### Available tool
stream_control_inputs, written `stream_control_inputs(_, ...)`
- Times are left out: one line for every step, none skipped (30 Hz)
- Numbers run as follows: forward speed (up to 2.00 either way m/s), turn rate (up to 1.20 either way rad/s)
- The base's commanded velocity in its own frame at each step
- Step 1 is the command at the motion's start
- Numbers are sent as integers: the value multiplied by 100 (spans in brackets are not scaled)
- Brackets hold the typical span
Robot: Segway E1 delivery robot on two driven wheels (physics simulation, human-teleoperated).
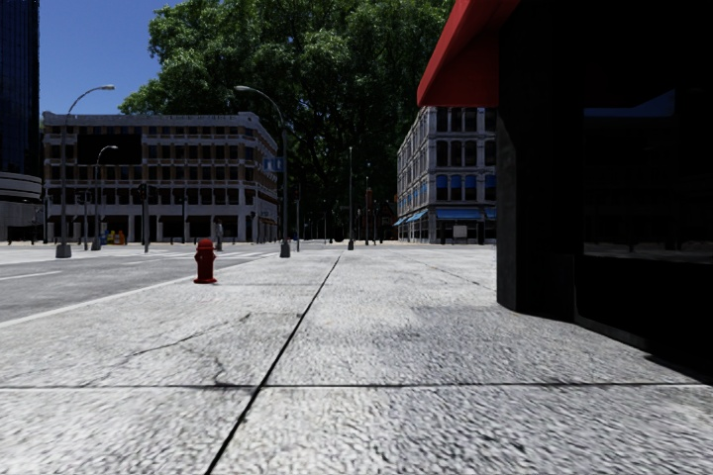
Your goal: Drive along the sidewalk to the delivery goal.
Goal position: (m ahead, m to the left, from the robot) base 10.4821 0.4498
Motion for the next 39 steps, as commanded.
stream_control_inputs(196, 0)
stream_control_inputs(196, 0)
stream_control_inputs(196, 0)
stream_control_inputs(196, 0)
stream_control_inputs(196, 0)
stream_control_inputs(196, 0)
stream_control_inputs(196, 10)
stream_control_inputs(196, 10)
stream_control_inputs(196, 14)
stream_control_inputs(196, 15)
stream_control_inputs(196, 16)
stream_control_inputs(196, 16)
stream_control_inputs(196, 16)
stream_control_inputs(196, 16)
stream_control_inputs(196, 16)
stream_control_inputs(196, 16)
stream_control_inputs(196, 16)
stream_control_inputs(196, 10)
stream_control_inputs(196, 0)
stream_control_inputs(196, 0)
stream_control_inputs(196, 0)
stream_control_inputs(196, 0)
stream_control_inputs(196, 0)
stream_control_inputs(196, 0)
stream_control_inputs(196, 0)
stream_control_inputs(196, 0)
stream_control_inputs(196, 0)
stream_control_inputs(196, 0)
stream_control_inputs(196, 0)
stream_control_inputs(196, 0)
stream_control_inputs(196, 0)
stream_control_inputs(196, 11)
stream_control_inputs(196, 16)
stream_control_inputs(196, 16)
stream_control_inputs(196, 18)
stream_control_inputs(196, 18)
stream_control_inputs(196, 18)
stream_control_inputs(196, 18)
stream_control_inputs(196, 18)
